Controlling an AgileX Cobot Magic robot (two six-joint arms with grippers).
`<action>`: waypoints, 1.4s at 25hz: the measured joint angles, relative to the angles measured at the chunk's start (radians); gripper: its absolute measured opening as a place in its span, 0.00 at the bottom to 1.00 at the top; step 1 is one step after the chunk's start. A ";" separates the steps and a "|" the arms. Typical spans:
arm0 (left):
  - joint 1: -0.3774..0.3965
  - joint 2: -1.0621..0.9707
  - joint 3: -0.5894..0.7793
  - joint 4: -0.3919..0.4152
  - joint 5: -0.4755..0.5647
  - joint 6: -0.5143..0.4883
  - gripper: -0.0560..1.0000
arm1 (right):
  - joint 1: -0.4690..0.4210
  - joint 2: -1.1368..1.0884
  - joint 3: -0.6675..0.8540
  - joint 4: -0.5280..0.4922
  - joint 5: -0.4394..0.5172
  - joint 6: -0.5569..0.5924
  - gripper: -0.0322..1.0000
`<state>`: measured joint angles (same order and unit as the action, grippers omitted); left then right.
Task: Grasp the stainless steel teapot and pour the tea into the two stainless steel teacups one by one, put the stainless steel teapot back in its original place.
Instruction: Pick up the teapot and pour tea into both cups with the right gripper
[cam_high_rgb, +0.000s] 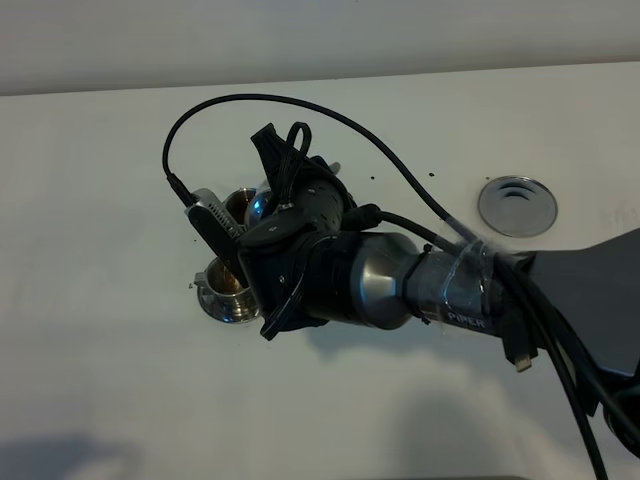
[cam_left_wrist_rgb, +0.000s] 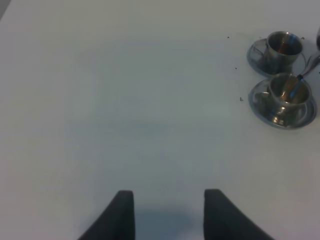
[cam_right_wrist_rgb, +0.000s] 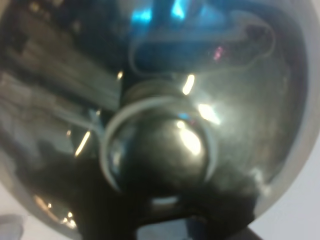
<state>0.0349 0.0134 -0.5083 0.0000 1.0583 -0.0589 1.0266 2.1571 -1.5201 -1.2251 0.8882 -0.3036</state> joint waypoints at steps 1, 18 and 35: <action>0.000 0.000 0.000 0.000 0.000 0.000 0.40 | 0.002 0.000 0.000 -0.007 0.000 0.000 0.20; 0.000 0.000 0.000 0.000 0.000 0.001 0.40 | 0.004 0.000 0.000 -0.117 -0.001 -0.013 0.20; 0.000 0.000 0.000 0.000 0.000 0.002 0.40 | 0.004 0.000 0.000 -0.189 0.001 -0.030 0.20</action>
<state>0.0349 0.0134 -0.5083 0.0000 1.0583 -0.0566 1.0309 2.1571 -1.5201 -1.4138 0.8893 -0.3335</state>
